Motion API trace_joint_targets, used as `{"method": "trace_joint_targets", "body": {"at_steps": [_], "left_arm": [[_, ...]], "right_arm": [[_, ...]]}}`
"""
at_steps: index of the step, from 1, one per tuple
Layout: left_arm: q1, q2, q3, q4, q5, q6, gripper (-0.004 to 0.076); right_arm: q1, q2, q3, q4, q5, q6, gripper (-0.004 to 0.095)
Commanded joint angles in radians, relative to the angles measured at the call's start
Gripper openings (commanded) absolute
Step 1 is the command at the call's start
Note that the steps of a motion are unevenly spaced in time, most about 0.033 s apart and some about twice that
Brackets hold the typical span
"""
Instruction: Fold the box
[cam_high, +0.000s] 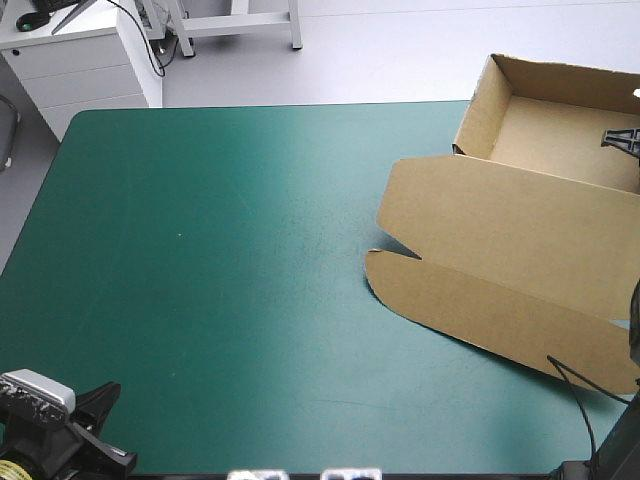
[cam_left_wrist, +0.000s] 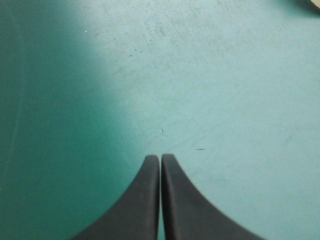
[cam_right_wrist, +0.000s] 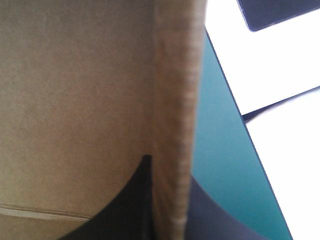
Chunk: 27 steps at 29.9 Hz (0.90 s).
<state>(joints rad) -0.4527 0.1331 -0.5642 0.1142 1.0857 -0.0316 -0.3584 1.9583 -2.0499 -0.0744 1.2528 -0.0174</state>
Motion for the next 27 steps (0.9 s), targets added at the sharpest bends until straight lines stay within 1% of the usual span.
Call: {"method": "trace_joint_targets", "body": {"at_steps": [1, 3, 5, 8, 11, 12, 14, 15, 16, 17, 18, 20, 22, 25, 27], "left_arm": [[-0.006, 0.017, -0.021, 0.005, -0.055, -0.001, -0.0008], [-0.006, 0.017, -0.021, 0.005, -0.055, -0.001, -0.0008], [-0.006, 0.017, -0.021, 0.005, -0.055, -0.001, -0.0008], [-0.006, 0.017, -0.021, 0.005, -0.055, -0.003, -0.0008], [-0.006, 0.017, -0.021, 0.011, -0.055, -0.003, -0.0008], [-0.006, 0.017, -0.021, 0.025, -0.055, -0.003, -0.0008], [-0.006, 0.017, -0.021, 0.054, -0.052, -0.003, -0.0008], [-0.006, 0.017, -0.021, 0.059, -0.051, -0.003, -0.0008], [-0.006, 0.017, -0.021, 0.061, -0.051, -0.003, -0.0008], [-0.006, 0.017, -0.021, 0.056, -0.051, -0.003, -0.0008], [-0.006, 0.017, -0.021, 0.047, -0.051, -0.003, -0.0008], [-0.006, 0.017, -0.021, 0.037, -0.047, -0.003, -0.0008], [-0.006, 0.017, -0.021, 0.035, -0.043, -0.003, -0.0008], [-0.006, 0.017, -0.021, 0.033, -0.032, -0.003, -0.0008], [-0.006, 0.017, -0.021, 0.024, -0.022, -0.003, -0.0008]], "right_arm": [[-0.009, -0.007, -0.030, -0.017, -0.012, -0.011, -0.0015], [-0.009, 0.022, -0.030, -0.032, -0.010, 0.007, -0.0002], [-0.013, 0.043, -0.030, -0.038, -0.005, 0.017, 0.0037], [-0.018, 0.054, -0.030, -0.034, -0.005, 0.017, 0.0170], [-0.029, 0.052, -0.030, -0.010, -0.005, -0.001, 0.0424], [-0.031, 0.052, -0.030, -0.005, -0.005, -0.011, 0.0568], [-0.037, 0.052, -0.030, -0.005, -0.003, -0.010, 0.0754], [-0.039, 0.047, -0.030, -0.005, -0.003, -0.005, 0.0867], [-0.041, 0.040, -0.030, -0.005, -0.003, -0.003, 0.0921], [-0.041, 0.028, -0.030, -0.003, -0.003, -0.003, 0.0941], [-0.041, 0.011, -0.030, 0.005, -0.003, -0.003, 0.0936], [-0.037, -0.033, -0.030, 0.013, -0.003, -0.007, 0.0907], [-0.033, -0.088, -0.030, 0.065, -0.003, -0.007, 0.0869], [-0.029, -0.197, -0.030, 0.184, -0.003, -0.026, 0.0772], [-0.026, -0.269, -0.030, 0.288, -0.003, -0.061, 0.0670]]}}
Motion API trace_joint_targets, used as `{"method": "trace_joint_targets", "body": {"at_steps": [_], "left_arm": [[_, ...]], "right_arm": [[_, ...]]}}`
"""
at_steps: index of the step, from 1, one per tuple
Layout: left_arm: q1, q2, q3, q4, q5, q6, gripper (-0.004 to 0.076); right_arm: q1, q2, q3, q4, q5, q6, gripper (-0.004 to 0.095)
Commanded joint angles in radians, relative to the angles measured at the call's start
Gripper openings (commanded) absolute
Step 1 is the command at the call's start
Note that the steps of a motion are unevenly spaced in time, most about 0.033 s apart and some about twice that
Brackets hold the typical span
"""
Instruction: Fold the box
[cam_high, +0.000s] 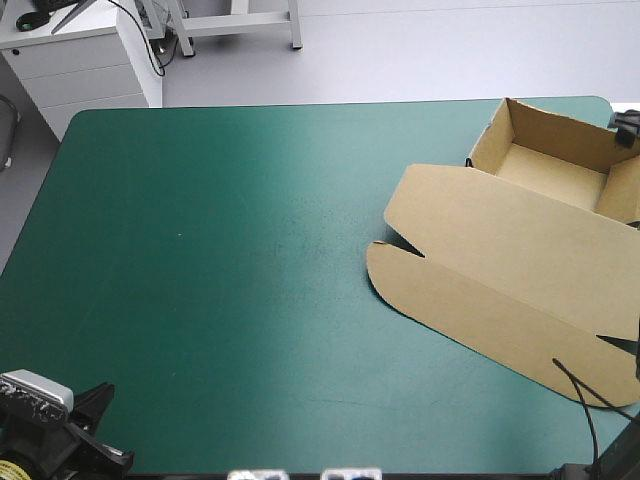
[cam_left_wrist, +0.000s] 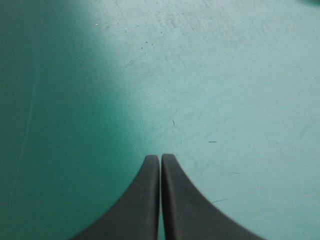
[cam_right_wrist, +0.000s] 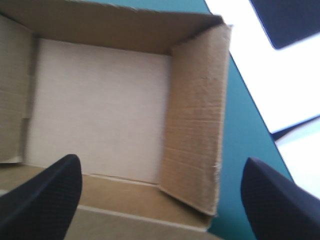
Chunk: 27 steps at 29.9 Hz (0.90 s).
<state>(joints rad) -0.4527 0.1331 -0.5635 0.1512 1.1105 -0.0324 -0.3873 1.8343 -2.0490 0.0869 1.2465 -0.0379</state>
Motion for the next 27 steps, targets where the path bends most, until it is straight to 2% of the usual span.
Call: {"method": "trace_joint_targets", "body": {"at_steps": [1, 3, 7, 10, 14, 18, 22, 27], "left_arm": [[-0.006, 0.017, -0.022, -0.023, -0.045, -0.002, -0.0008], [-0.006, 0.017, -0.022, -0.044, -0.045, -0.002, -0.0008], [-0.006, 0.017, -0.022, -0.080, -0.039, -0.004, -0.0008], [-0.006, 0.017, -0.022, -0.111, -0.035, -0.007, -0.0008], [-0.006, 0.017, -0.022, -0.140, -0.025, -0.009, -0.0008], [-0.006, 0.017, -0.022, -0.151, -0.025, -0.009, -0.0008], [-0.006, 0.017, -0.022, -0.151, -0.029, -0.001, -0.0008], [-0.006, 0.017, -0.022, -0.111, -0.072, 0.017, -0.0008]], "right_arm": [[0.008, -0.174, -0.031, 0.163, 0.003, -0.054, 0.0607], [0.030, -0.240, -0.022, 0.203, 0.003, -0.072, 0.0456], [0.118, -0.374, 0.080, 0.207, 0.002, -0.098, 0.0151], [0.223, -0.474, 0.226, 0.223, -0.003, -0.123, -0.0020], [0.375, -0.593, 0.416, 0.226, -0.066, -0.194, -0.0015], [0.493, -0.725, 0.608, 0.151, -0.112, -0.197, -0.0015], [0.515, -0.879, 0.799, 0.078, -0.213, -0.177, -0.0015], [0.515, -1.094, 1.022, 0.078, -0.330, -0.143, -0.0016]]}}
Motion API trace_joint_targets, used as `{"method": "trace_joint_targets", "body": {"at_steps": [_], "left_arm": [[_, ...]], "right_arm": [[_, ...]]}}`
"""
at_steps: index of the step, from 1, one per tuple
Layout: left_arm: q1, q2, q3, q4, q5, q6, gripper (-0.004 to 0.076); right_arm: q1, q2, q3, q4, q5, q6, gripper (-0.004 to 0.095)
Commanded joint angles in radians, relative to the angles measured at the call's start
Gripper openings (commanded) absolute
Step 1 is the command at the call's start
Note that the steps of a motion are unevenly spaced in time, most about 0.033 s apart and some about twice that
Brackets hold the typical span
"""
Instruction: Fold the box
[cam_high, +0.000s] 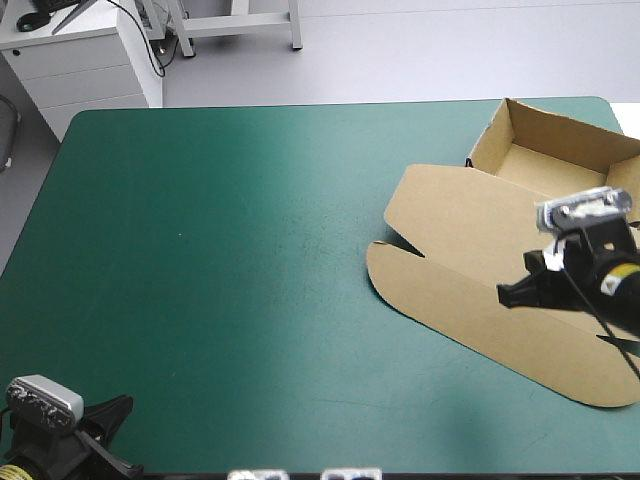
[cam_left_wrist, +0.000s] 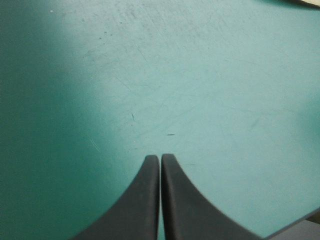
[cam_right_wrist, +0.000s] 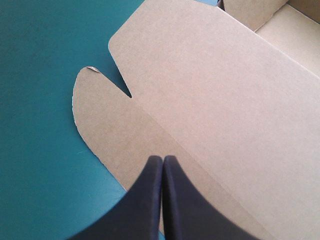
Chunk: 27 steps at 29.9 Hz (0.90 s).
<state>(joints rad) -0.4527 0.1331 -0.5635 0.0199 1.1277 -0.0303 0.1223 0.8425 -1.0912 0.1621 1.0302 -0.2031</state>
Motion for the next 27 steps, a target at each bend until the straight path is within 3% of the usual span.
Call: {"method": "trace_joint_targets", "body": {"at_steps": [1, 13, 19, 27], "left_arm": [[-0.006, 0.017, -0.022, 0.022, -0.100, 0.030, -0.0008], [-0.006, 0.017, 0.057, -0.005, -0.278, 0.077, -0.0008], [-0.006, 0.017, 0.063, -0.010, -0.281, 0.090, -0.0008], [-0.006, 0.017, 0.070, -0.010, -0.291, 0.092, -0.0008]], "right_arm": [[0.005, -0.144, 0.106, 0.003, -0.120, 0.024, -0.0018], [0.005, -0.593, 0.423, -0.007, -0.177, 0.014, -0.0018], [0.005, -0.761, 0.478, -0.034, -0.164, 0.033, -0.0018], [0.005, -0.826, 0.498, -0.078, -0.102, 0.081, -0.0018]]}}
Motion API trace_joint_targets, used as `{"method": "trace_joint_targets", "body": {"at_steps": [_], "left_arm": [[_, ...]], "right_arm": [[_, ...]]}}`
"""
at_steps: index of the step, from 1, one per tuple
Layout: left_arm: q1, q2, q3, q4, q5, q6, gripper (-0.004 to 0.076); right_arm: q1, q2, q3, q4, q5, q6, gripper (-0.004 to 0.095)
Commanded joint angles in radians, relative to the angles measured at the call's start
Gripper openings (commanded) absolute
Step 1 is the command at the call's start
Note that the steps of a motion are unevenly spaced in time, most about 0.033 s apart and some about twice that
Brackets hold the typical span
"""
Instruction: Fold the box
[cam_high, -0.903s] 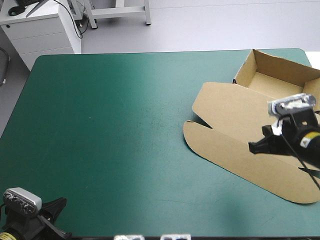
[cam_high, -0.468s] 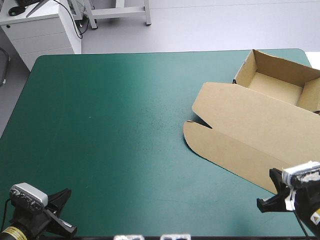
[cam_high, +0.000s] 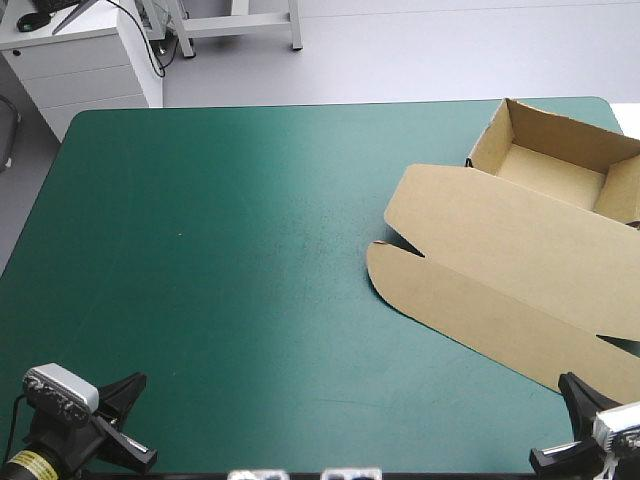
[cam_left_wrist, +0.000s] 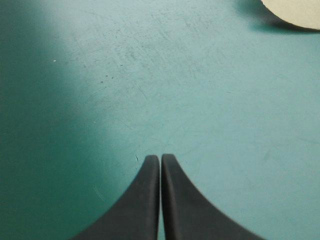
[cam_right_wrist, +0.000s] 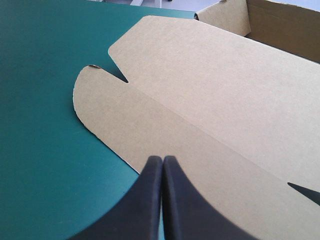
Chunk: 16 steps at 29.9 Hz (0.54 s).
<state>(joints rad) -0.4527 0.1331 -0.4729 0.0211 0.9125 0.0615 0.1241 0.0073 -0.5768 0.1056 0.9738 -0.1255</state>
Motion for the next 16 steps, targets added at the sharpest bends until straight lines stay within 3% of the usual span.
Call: {"method": "trace_joint_targets", "body": {"at_steps": [1, 4, 16], "left_arm": [[-0.006, 0.017, -0.018, -0.011, -0.081, 0.000, -0.0008], [-0.006, 0.003, 0.005, -0.030, -0.130, 0.012, -0.0008], [-0.006, -0.030, 0.005, -0.039, -0.134, 0.020, -0.0008]], "right_arm": [[0.003, 0.007, -0.016, -0.021, -0.037, 0.003, -0.0018], [0.003, 0.007, -0.016, -0.023, -0.023, 0.000, -0.0018], [0.003, -0.044, 0.035, -0.054, -0.007, 0.006, -0.0018]]}}
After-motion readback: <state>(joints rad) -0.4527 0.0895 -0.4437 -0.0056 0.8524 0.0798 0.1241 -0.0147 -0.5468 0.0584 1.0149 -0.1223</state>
